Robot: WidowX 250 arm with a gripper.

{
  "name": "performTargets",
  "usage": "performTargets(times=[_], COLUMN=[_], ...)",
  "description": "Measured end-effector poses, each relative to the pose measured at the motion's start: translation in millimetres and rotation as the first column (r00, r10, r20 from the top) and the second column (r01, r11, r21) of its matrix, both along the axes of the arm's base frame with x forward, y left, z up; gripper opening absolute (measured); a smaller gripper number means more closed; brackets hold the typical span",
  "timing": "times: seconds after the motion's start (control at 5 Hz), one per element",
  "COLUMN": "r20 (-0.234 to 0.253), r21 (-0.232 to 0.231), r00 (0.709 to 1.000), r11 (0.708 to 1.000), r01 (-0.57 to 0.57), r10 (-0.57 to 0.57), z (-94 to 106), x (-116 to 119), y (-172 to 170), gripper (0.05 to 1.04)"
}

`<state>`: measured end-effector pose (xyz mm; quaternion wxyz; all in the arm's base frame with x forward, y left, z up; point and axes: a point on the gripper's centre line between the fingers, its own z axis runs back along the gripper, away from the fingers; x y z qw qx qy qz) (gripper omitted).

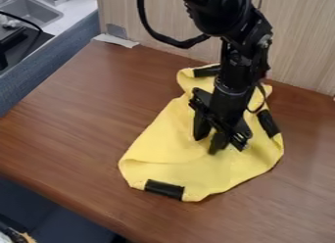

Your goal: Unfold the cloth from right to left

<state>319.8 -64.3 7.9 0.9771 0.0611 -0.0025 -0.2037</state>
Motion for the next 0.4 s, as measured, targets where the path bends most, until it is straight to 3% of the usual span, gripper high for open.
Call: performTargets(times=[0.2,0.4], r20=[-0.004,-0.004], r21=[-0.010,-0.025], r00=[1.000,0.999], r11=[1.000,0.999], r01=[-0.016,-0.035], r10=[0.015,0.034], z=[0.2,1.3], x=[1.6,3.6], y=[5.2,9.4], gripper=[0.164,0.067])
